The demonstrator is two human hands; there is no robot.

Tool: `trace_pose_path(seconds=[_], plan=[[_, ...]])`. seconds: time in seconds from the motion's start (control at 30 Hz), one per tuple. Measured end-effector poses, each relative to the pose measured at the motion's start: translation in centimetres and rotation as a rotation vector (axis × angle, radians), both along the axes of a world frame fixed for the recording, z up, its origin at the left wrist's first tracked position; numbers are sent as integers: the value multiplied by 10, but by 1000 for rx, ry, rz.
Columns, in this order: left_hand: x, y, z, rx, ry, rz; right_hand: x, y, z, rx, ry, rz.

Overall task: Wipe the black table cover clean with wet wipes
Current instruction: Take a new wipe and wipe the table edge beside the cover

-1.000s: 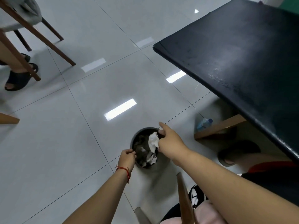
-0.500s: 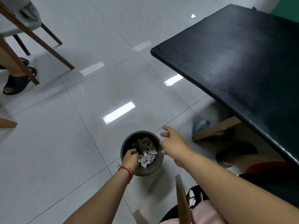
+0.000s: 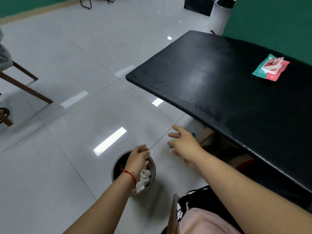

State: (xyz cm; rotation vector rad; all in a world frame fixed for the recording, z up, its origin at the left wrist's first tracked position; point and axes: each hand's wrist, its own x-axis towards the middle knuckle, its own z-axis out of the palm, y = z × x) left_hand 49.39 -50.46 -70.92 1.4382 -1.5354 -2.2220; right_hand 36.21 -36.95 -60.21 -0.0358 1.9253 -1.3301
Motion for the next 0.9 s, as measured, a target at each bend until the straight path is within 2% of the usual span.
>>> trace_pose_path(seconds=[0.2,0.33,0.53,0.73,0.9], plan=[[-60,32,103,-147,207,-134,-37,45,57,-103,96,-119],[-93,57,155,-217,317,-261,-51,84,98,-161,198,-176],[-166,104,216,-324,414,-465,-83,166,149,-198,353,-378],[-258,144,237,-567,384,-637,-114,221,153,-136,492,-495],[-353,173,228,-924,313,-752,-145,257,129,-25,579,-510]])
